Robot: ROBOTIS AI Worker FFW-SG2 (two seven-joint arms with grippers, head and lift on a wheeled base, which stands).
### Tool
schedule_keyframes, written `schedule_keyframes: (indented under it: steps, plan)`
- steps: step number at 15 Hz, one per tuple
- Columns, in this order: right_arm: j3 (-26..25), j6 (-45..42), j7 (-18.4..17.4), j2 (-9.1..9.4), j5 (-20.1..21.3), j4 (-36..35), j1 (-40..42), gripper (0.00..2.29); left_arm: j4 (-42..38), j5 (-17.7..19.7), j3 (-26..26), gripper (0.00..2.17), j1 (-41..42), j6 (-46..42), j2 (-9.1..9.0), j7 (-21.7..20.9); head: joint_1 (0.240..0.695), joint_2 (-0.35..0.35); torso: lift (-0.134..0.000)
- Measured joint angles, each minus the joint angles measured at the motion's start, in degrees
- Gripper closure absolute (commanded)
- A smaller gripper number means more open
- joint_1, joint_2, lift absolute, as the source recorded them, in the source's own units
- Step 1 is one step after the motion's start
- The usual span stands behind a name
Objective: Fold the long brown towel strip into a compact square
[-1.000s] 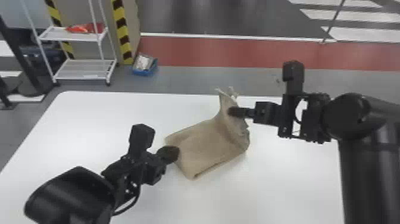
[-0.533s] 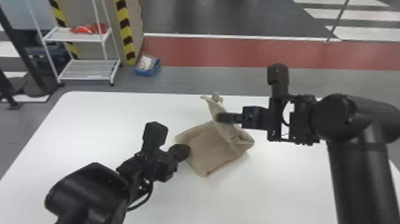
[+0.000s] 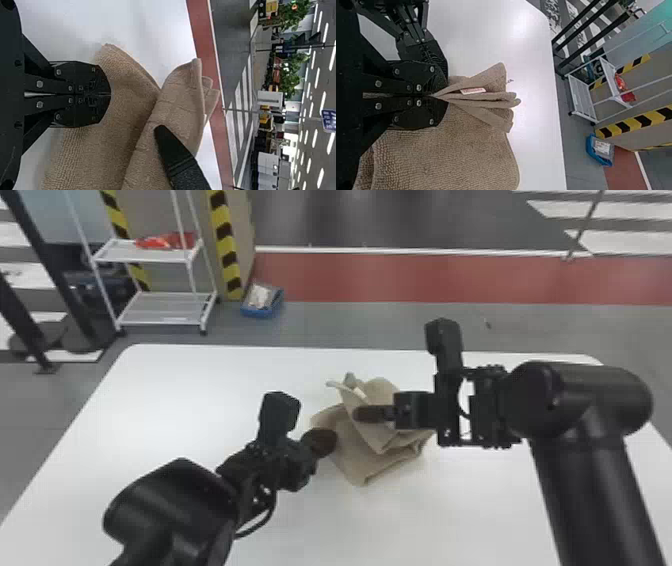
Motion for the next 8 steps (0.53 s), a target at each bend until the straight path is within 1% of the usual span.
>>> schedule_keyframes:
  steps: [3,4,5,7,8]
  plan:
    - [1.36,-0.22,0.0,0.12,1.52,1.61,-0.26,1.48,0.0,0.0,0.06,1.86,0.06,-0.33,0.32,0.07,0.695,-0.005,-0.124]
    - [1.7,-0.19,0.0,0.18,1.77,2.0,-0.45,1.43,0.0,-0.05,0.06,1.86,0.11,-0.4,0.35,0.08,0.695,-0.003,-0.124]
    - [1.98,0.03,0.0,0.23,1.9,2.31,-0.59,1.17,0.0,-0.12,0.04,1.86,0.14,-0.44,0.37,0.08,0.695,-0.002,-0.124]
    - [2.25,1.17,0.0,0.27,1.87,2.54,-0.65,0.0,0.0,-0.28,0.04,1.86,0.18,-0.45,0.39,0.08,0.695,0.001,-0.124]
    - [2.26,1.95,0.01,0.27,1.68,2.44,-0.56,0.0,0.0,-0.41,0.05,1.86,0.19,-0.46,0.4,0.08,0.695,0.002,-0.124]
